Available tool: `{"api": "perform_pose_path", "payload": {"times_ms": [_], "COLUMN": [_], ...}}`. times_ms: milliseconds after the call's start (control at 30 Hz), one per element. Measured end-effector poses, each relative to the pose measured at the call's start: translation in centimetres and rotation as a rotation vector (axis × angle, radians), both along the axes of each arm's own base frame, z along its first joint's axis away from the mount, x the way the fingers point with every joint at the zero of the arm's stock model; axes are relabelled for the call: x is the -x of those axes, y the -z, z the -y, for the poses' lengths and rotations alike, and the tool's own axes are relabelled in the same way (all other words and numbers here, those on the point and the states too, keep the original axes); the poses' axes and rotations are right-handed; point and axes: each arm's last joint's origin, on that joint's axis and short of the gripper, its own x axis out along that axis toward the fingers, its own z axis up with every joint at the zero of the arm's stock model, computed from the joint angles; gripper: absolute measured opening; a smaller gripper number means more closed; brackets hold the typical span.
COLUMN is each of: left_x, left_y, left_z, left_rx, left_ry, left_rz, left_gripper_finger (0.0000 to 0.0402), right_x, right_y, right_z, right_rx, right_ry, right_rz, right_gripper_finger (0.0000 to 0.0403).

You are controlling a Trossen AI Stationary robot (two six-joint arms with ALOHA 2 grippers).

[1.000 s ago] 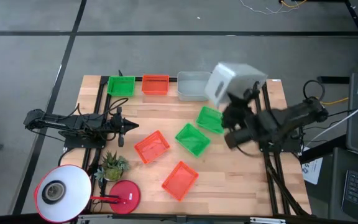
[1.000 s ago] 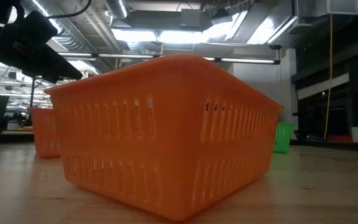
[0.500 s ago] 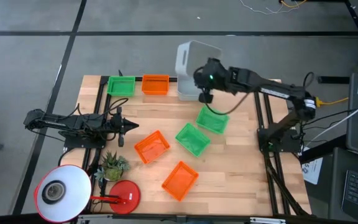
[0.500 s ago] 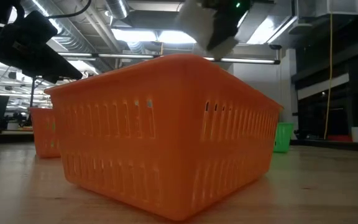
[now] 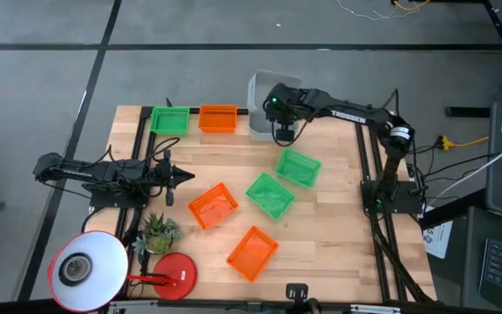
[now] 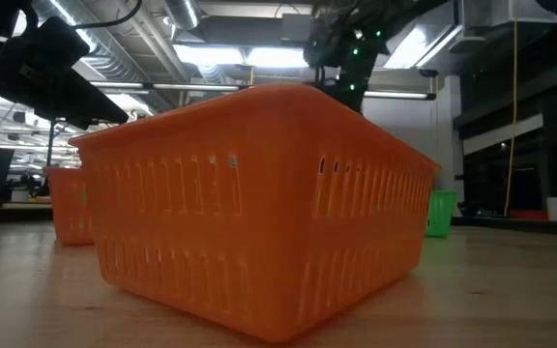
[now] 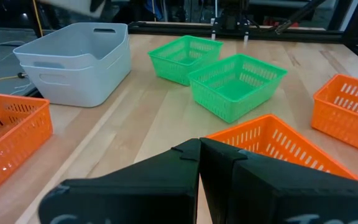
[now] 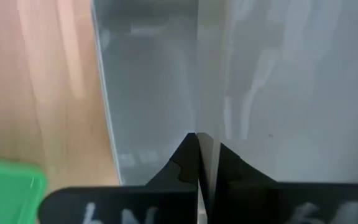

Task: Stack baskets by color
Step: Stack the bottom gray bin on the top gray bins

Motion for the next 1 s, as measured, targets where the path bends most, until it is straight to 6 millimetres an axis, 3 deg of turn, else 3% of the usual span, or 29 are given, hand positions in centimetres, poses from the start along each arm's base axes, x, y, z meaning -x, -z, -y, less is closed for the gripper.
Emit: {"api": "perform_pose_path", "payload": {"times_ms": [233, 700, 1000], "left_x": [0.0, 0.0, 0.0], "left_y": [0.0, 0.0, 0.0], "left_z": [0.0, 0.0, 0.0], "left_rx": [0.0, 0.0, 0.0], "left_ry": [0.0, 0.0, 0.0], "left_rz": [0.0, 0.0, -0.001], "left_gripper_finger": [0.0, 0.0, 0.0], "right_x": [-0.1, 0.4, 0.4], "right_y": [2.2, 2.5, 2.5], "right_z": [-0.1, -0.4, -0.4], "right_rx": [-0.081, -0.143, -0.143], "right_ry": [-0.01, 0.011, 0.033], "right_rz": [-0.109, -0.139, -0.137], "right_gripper_finger": [0.0, 0.0003, 0.0048]}}
